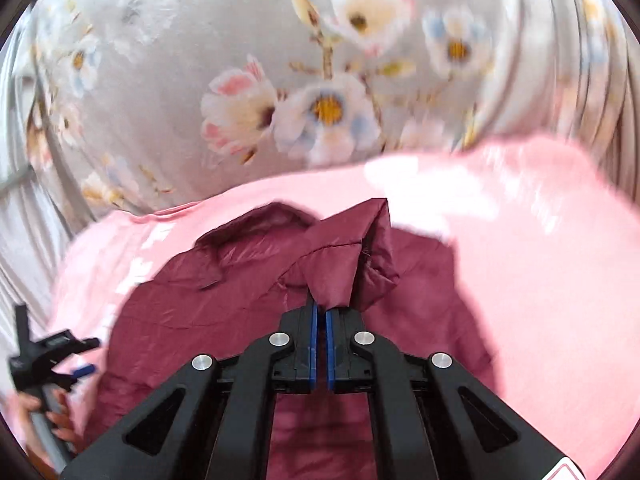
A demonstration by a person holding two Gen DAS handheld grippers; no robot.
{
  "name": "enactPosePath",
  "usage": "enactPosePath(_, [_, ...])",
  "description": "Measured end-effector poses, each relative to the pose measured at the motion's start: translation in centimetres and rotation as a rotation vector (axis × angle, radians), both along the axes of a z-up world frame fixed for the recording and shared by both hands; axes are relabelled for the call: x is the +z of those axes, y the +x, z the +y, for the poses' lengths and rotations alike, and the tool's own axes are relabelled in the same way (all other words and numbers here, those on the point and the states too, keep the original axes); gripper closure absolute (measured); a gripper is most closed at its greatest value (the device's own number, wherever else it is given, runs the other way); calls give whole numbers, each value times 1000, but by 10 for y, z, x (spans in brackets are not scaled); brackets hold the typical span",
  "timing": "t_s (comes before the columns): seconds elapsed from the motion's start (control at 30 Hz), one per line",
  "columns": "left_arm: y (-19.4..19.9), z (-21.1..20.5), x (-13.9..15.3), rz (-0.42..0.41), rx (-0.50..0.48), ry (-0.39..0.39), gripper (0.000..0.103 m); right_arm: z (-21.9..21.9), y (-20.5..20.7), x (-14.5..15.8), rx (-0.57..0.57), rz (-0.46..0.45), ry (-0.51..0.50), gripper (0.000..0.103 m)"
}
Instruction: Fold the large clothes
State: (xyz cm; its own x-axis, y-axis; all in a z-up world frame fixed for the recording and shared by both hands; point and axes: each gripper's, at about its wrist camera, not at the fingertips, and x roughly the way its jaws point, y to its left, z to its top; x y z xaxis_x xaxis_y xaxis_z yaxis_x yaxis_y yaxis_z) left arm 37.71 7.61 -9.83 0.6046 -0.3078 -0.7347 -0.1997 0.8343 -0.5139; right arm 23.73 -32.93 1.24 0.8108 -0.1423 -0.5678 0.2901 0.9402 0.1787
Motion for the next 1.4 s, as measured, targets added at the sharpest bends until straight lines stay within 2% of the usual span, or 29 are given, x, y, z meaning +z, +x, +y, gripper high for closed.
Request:
enactPosePath(0.07, [3, -4, -2, 7, -6, 8, 40, -3, 4, -6, -4, 32, -31, 101])
enactPosePath(0.2, [10, -14, -6, 18, -6, 56, 40, -16, 11, -31, -27, 108, -28, 101])
enactPosePath(0.27, [14, -20, -7, 16, 4, 127, 46, -25, 12, -46, -50, 139, -31, 101])
enactPosePath(0.4, [19, -30, -14, 23, 6, 256, 70, -36, 17, -73, -49, 215, 19, 101])
enactPosePath(0.53, [18, -35, -22, 18, -1, 331, 80, -32, 16, -94, -26, 264, 29, 101])
enactPosePath(0.77, [11, -48, -27, -35, -21, 463, 81, -27, 19, -111, -23, 322, 27, 101])
enactPosePath(0.87, [10, -50, -27, -40, -21, 485, 81, -25, 22, -111, -20, 338, 16, 101])
enactPosePath(0.97, [9, -48, -25, -45, -17, 478, 80, -29, 16, -108, -26, 318, 45, 101])
enactPosePath(1.0, [9, -46, -24, -46, -18, 471, 80, -34, 8, -102, -46, 292, 74, 98])
enactPosePath(1.07, [1, -40, -14, -53, -13, 468, 80, -38, -9, -89, -108, 252, 82, 81])
enactPosePath(1.13, [-10, -36, 5, -103, -3, 464, 81, -36, -27, -67, -151, 179, 48, 81])
enactPosePath(1.2, [-20, -40, 32, -177, 3, 454, 82, -23, -28, -42, -122, 122, 14, 81])
enactPosePath(1.27, [-25, -55, 56, -232, -25, 432, 81, -5, -15, -26, -54, 112, 0, 81])
enactPosePath(1.33, [-20, -77, 69, -252, -86, 403, 76, 19, 7, -22, 23, 123, -10, 81])
enactPosePath(1.4, [-12, -100, 69, -246, -131, 396, 75, 39, 28, -30, 91, 150, -5, 81])
